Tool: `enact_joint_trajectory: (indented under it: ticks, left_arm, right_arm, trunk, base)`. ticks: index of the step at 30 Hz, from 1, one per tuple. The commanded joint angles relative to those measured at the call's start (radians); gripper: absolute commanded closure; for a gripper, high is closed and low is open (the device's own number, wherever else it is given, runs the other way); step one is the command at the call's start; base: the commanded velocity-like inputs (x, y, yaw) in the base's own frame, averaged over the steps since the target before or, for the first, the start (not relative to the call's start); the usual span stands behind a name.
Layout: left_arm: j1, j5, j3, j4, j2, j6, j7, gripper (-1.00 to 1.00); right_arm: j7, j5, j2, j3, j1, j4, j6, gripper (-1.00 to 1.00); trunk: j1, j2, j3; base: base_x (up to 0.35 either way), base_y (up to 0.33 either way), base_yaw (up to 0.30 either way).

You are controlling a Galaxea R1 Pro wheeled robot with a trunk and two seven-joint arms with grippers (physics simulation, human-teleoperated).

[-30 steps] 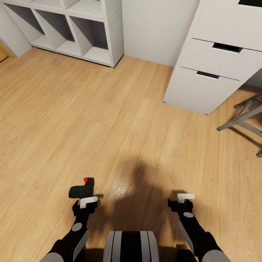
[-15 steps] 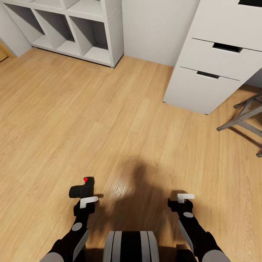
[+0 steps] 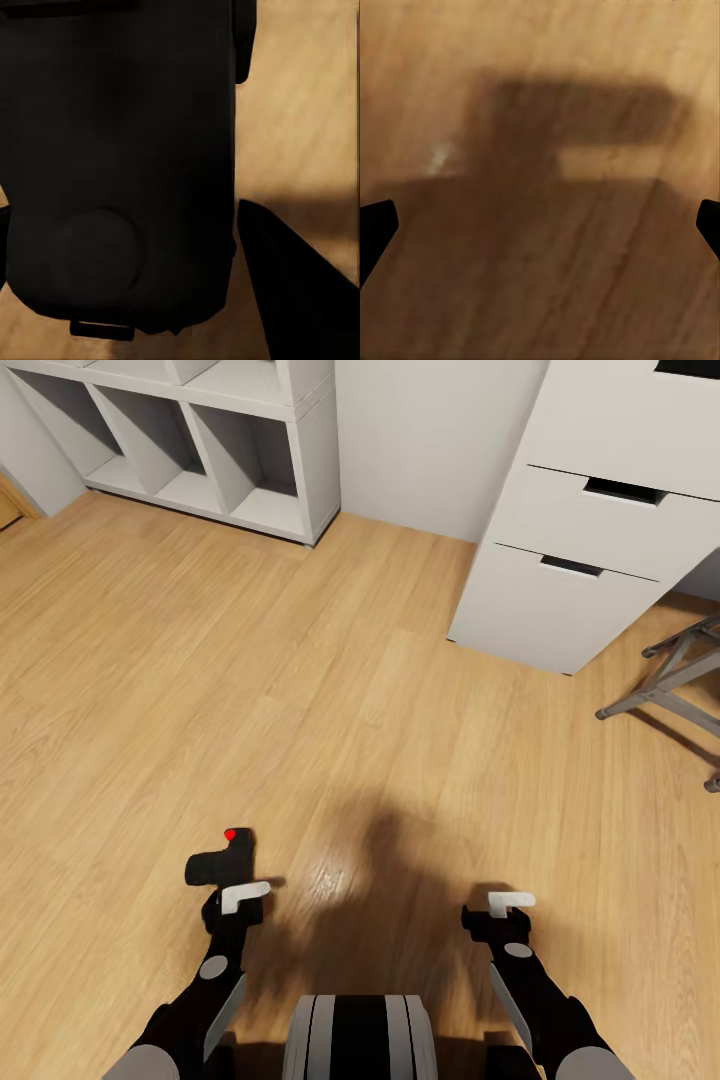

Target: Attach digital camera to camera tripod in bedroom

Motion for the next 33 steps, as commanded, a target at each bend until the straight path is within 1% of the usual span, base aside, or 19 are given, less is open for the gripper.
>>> enact_joint_trajectory:
  ticks: [1,3,4,5,6,9,10,12,14,15,17,18,20,22,28,33]
  left_arm:
    - [-0.001,0.006,-0.006,-0.016,0.001,-0.003,0.008,1.0]
    - [-0.001,0.006,-0.006,-0.038,0.001,-0.002,0.008,1.0]
    - [-0.001,0.006,-0.006,-0.114,0.002,0.009,0.008,1.0]
    - [-0.001,0.006,-0.006,-0.133,0.002,0.016,0.008,1.0]
    - [-0.001,0.006,-0.006,-0.176,0.001,0.043,0.008,1.0]
    - [-0.001,0.006,-0.006,-0.25,0.0,0.11,0.008,1.0]
    - [-0.001,0.007,-0.006,-0.277,0.0,0.139,0.008,1.0]
    - [0.0,0.008,-0.006,-0.385,-0.001,0.259,0.008,1.0]
    - [0.0,0.009,-0.006,-0.432,-0.001,0.311,0.008,1.0]
    - [0.001,0.01,-0.007,-0.486,-0.002,0.37,0.007,1.0]
    - [0.001,0.012,-0.008,-0.516,-0.007,0.406,0.007,1.0]
    - [0.001,0.012,-0.009,-0.522,-0.01,0.414,0.007,1.0]
    - [0.001,0.011,-0.017,-0.535,-0.031,0.435,0.008,1.0]
    - [0.001,0.011,-0.02,-0.535,-0.042,0.441,0.009,1.0]
    - [0.001,0.011,-0.022,-0.533,-0.052,0.46,0.008,1.0]
    - [0.001,0.01,-0.024,-0.534,-0.053,0.478,0.006,1.0]
  right_arm:
    - [-0.003,0.006,0.0,0.001,0.0,-0.002,0.008,-1.0]
    - [-0.003,0.006,0.0,0.001,0.0,-0.002,0.008,-1.0]
    - [-0.003,0.006,0.001,0.001,0.0,-0.003,0.008,-1.0]
    - [-0.003,0.006,0.001,0.001,0.0,-0.004,0.008,-1.0]
    - [-0.003,0.006,0.001,0.001,0.0,-0.004,0.007,-1.0]
    - [-0.003,0.006,0.001,0.001,0.0,-0.005,0.008,-1.0]
    - [-0.003,0.006,0.001,0.001,0.0,-0.005,0.007,-1.0]
    - [-0.003,0.006,0.001,0.001,0.0,-0.005,0.007,-1.0]
    - [-0.003,0.006,0.001,0.001,0.0,-0.005,0.007,-1.0]
    - [-0.003,0.006,0.001,0.001,0.0,-0.005,0.007,-1.0]
    - [-0.003,0.006,0.001,0.001,0.0,-0.005,0.007,-1.0]
    - [-0.003,0.006,0.001,0.001,0.0,-0.005,0.007,-1.0]
    - [-0.003,0.006,0.001,0.001,0.0,-0.005,0.007,-1.0]
    - [-0.003,0.006,0.001,0.001,0.0,-0.005,0.007,-1.0]
    - [-0.003,0.006,0.0,0.001,0.0,-0.005,0.007,-1.0]
    - [-0.003,0.006,0.0,0.001,0.0,-0.005,0.007,-1.0]
  trunk:
    - [0.0,0.0,-0.001]
    - [0.0,0.0,-0.001]
    - [0.0,0.0,-0.001]
    - [0.0,0.0,-0.001]
    - [0.0,0.0,-0.001]
    - [0.0,0.0,-0.001]
    - [0.0,0.0,-0.001]
    - [0.0,0.0,-0.001]
    - [0.0,0.0,-0.001]
    - [0.0,0.0,-0.001]
    - [0.0,0.0,-0.001]
    - [0.0,0.0,-0.001]
    - [0.0,0.0,-0.001]
    - [-0.001,0.0,0.007]
    - [-0.004,0.002,0.03]
    - [-0.006,0.003,0.05]
  base:
    - [0.0,0.0,0.0]
    - [0.0,0.0,0.0]
    - [0.0,0.0,0.0]
    - [0.0,0.0,0.0]
    - [0.0,0.0,0.0]
    - [0.0,0.0,0.0]
    - [0.0,0.0,0.0]
    - [0.0,0.0,0.0]
    - [0.0,0.0,0.0]
    - [0.0,0.0,0.0]
    - [0.0,0.0,0.0]
    - [0.0,0.0,0.0]
    - [0.0,0.0,0.0]
    - [0.0,0.0,0.0]
    - [0.0,0.0,0.0]
    - [0.0,0.0,0.0]
